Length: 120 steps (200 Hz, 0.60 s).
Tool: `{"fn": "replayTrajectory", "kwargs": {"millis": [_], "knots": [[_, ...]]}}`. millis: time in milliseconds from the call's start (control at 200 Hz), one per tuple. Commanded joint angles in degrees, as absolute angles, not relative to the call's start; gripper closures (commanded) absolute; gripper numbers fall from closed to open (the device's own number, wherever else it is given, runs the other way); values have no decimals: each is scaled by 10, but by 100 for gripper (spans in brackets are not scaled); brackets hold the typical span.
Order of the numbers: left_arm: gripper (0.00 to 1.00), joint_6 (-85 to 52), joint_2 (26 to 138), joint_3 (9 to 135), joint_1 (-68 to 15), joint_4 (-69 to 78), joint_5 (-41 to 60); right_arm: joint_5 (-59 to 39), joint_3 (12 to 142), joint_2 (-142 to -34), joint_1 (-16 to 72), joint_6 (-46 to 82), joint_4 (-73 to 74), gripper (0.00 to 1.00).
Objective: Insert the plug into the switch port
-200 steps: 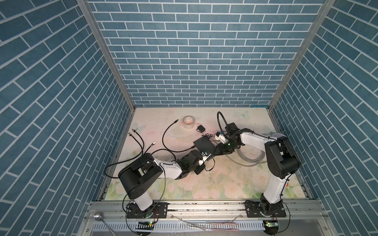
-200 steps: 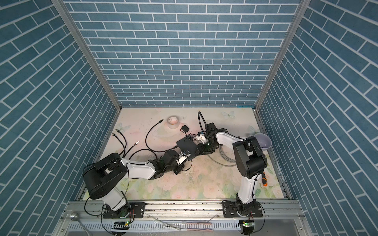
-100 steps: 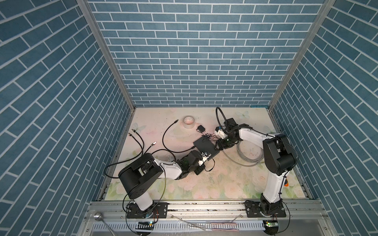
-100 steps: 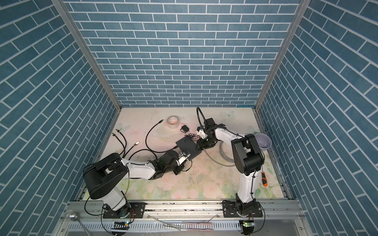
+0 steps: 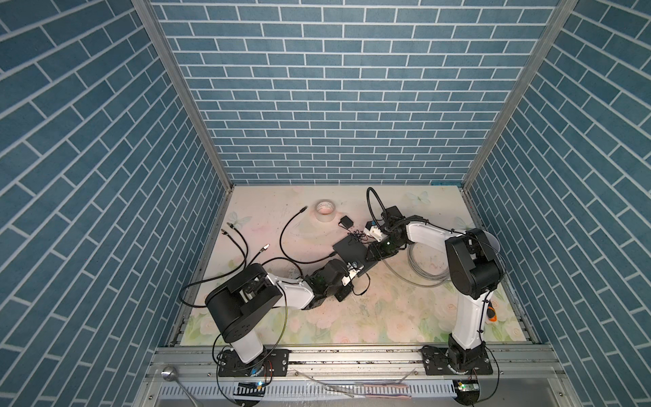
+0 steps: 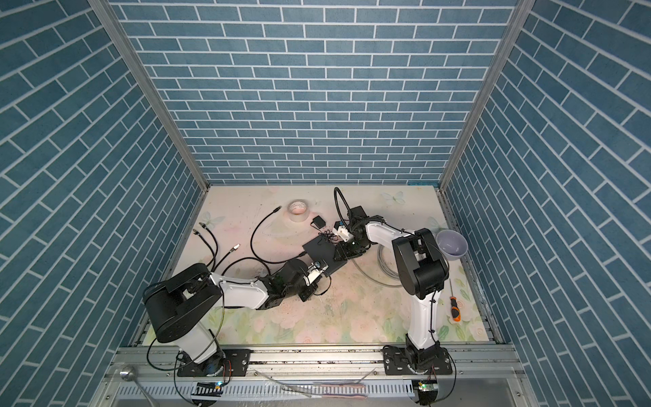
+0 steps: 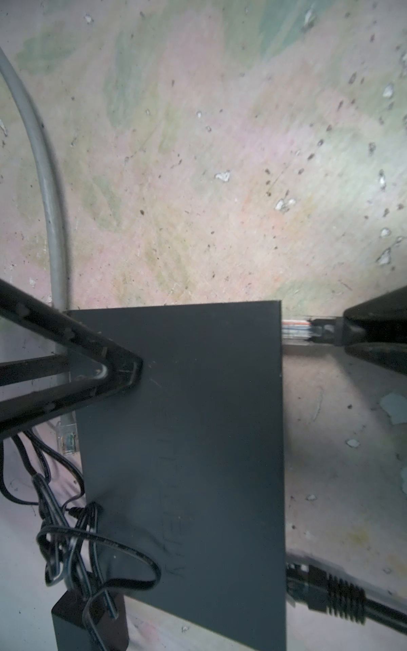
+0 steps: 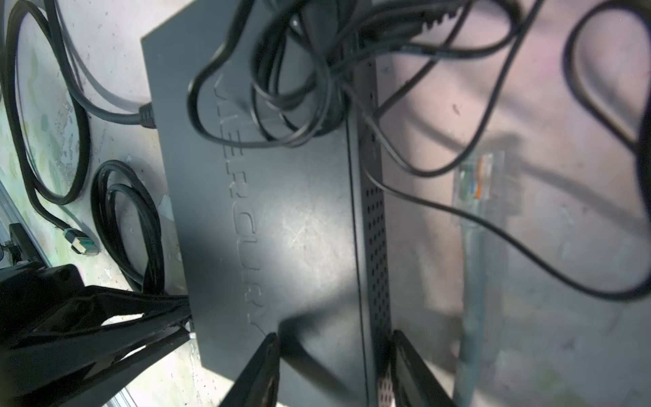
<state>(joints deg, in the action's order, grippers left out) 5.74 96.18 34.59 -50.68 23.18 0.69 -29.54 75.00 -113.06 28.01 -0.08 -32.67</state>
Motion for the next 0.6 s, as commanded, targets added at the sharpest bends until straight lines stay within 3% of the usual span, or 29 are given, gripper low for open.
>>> {"fn": "replayTrajectory", "kwargs": {"millis": [0, 595], "knots": [[98, 50, 976, 358, -512, 262, 1, -368, 715, -1132, 310, -25, -350, 52], [99, -10, 959, 364, -516, 279, -42, -373, 650, -1109, 337, 62, -296, 57]]}}
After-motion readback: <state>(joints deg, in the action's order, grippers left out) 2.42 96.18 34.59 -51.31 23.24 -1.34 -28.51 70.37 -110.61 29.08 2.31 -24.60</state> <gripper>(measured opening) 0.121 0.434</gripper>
